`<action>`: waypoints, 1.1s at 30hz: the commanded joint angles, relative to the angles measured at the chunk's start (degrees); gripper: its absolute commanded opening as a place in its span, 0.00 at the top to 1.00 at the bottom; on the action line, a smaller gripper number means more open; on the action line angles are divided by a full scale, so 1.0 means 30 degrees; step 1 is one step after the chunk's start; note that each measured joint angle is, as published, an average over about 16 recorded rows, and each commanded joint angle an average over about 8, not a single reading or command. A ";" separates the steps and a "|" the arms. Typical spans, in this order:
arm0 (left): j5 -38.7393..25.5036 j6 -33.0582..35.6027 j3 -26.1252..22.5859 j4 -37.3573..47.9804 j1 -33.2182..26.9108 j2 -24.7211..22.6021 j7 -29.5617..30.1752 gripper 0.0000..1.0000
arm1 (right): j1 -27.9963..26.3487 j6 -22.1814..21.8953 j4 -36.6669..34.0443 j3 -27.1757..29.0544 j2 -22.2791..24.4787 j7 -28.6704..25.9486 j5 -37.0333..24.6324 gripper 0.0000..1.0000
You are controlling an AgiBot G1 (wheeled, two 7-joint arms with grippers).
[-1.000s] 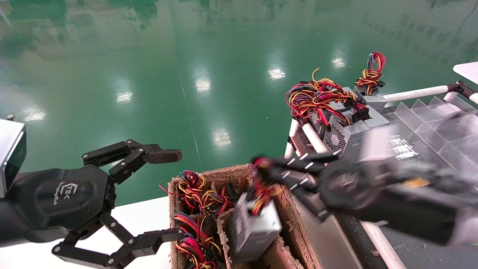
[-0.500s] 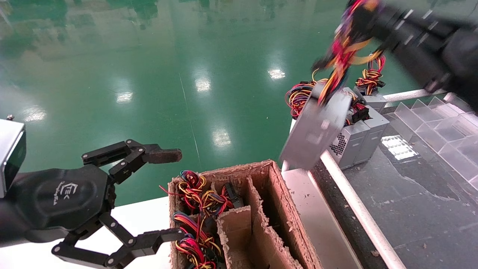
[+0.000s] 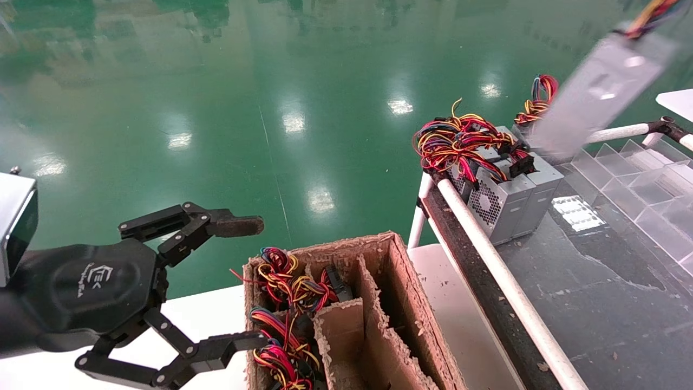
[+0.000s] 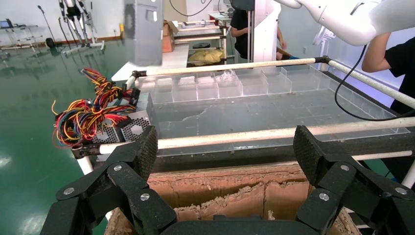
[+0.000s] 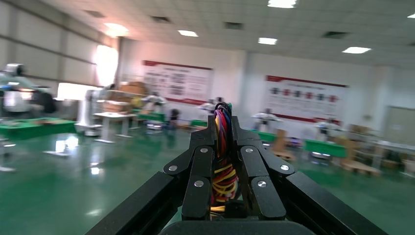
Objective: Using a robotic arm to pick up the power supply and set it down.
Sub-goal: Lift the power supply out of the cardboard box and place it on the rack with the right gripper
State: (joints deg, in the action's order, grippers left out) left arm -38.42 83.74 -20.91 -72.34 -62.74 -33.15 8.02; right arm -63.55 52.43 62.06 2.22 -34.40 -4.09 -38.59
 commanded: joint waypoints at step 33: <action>0.0004 -0.0002 -0.0006 0.0000 -0.0002 0.0002 -0.0003 0.00 | -0.7376 0.2464 -1.6680 -0.4967 -0.1891 0.0593 -0.6250 1.00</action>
State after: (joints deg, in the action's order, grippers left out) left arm -38.41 83.73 -20.93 -72.34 -62.75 -33.14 8.01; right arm -85.30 60.63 12.40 -12.37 -39.39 -2.21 -56.90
